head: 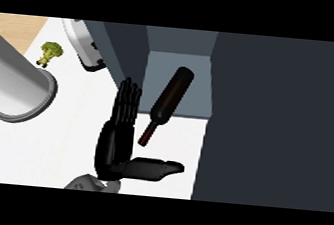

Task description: Pick up the wine, place it into the cabinet and close the cabinet

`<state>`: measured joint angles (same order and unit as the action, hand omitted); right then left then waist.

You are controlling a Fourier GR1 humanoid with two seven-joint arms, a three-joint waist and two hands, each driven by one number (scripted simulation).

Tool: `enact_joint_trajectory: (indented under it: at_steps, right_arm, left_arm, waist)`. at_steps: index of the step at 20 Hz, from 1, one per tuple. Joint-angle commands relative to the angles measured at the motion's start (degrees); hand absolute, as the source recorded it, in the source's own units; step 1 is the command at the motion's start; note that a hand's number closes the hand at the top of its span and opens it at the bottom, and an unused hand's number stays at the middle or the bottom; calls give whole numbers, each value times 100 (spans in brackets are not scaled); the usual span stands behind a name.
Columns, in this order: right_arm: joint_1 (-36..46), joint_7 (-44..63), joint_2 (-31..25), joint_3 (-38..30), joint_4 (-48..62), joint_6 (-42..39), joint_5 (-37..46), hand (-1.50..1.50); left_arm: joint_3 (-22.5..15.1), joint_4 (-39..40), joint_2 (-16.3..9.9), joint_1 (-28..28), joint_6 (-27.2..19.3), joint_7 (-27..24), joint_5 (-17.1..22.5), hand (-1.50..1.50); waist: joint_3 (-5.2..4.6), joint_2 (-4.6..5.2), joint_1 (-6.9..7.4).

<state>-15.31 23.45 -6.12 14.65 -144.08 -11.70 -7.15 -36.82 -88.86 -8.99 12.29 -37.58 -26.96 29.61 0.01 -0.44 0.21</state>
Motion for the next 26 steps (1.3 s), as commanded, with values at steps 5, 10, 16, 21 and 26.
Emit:
enact_joint_trajectory:
  at_steps: [5,10,16,21,26]
  right_arm:
    - [-288,661,-711,888,-959,-825,-518,150]
    - [-672,650,-986,1440,-1120,-1205,-861,150]
    - [-247,848,-707,2204,-1166,-940,-112,150]
    - [211,1145,-239,2752,-808,-567,117,150]
    - [513,1255,38,2944,-258,-459,97,150]
  left_arm:
    - [-441,-1263,-466,-1182,-281,-83,-324,-150]
    - [-135,-1550,-925,-1566,-1,-185,-224,-150]
    - [143,-2278,-1742,-2495,504,-353,7,-150]
    - [652,-2571,-1940,-2723,645,-410,281,-150]
    - [976,-2787,-2294,-3246,1129,-583,583,-150]
  waist:
    - [-4,-23,51]
    - [-1,7,-19]
    - [-20,-13,71]
    - [-35,-12,114]
    - [-45,-21,227]
